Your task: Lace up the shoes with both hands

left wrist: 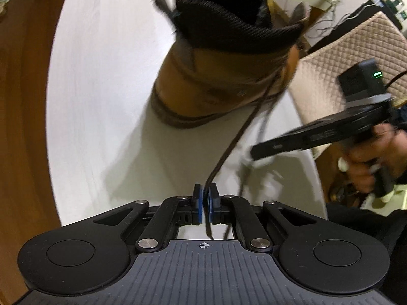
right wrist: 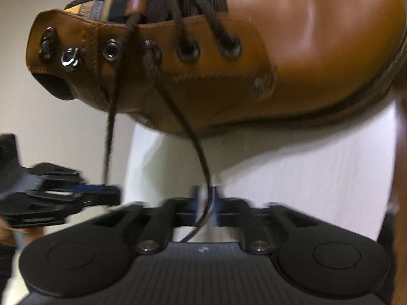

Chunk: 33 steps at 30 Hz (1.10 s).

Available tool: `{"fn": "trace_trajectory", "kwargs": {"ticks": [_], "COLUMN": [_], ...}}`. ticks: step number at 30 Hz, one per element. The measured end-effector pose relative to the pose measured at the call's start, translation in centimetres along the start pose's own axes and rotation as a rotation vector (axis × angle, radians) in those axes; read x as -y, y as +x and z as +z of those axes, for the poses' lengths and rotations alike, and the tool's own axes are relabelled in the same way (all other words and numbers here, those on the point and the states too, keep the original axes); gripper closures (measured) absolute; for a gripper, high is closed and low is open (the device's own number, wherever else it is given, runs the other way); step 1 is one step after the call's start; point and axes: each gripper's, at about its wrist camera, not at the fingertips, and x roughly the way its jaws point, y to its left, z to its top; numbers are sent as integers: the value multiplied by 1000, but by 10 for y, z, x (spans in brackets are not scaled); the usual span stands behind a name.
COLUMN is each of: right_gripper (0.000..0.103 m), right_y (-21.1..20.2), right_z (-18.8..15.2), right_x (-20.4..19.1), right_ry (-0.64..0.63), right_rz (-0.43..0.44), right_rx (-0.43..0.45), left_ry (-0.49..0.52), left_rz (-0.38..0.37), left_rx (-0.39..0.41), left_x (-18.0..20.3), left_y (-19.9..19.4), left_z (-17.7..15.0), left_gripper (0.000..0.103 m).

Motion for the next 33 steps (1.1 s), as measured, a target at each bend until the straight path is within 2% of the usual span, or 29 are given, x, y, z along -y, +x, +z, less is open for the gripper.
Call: {"fn": "trace_trajectory", "kwargs": {"ticks": [3,6,10,13,16,21,25,33], "right_gripper": [100,100,100,100,100,100,100,100], "right_y": [-31,-76,-111,-122,-143,-137,-149,-153], "right_z": [3,14,30,41,71,83,85,82], "right_x": [-3,-1,6,7,11,5,9,10], "right_ry": [50,153,244,286,286,272,266,287], "right_rz": [85,207,289,316,308,304,305,350], "right_rx": [-2,45,109,130,129,105,85,75], "left_ry": [-75,-141,-213,-154,-62,57,81,136], "left_rz": [-36,-62,-132,-154,-163,-114,-119,-97], "left_rx": [8,50,171,236,266,261,264,180], "left_x": [-3,1,23,46,69,100,107,114], "left_y": [-5,-18,-38,-40,-32,-5,5,34], "left_z": [-7,-15,-21,-19,-12,18,33,51], "left_gripper": [97,97,94,94,93,89,88,90]}}
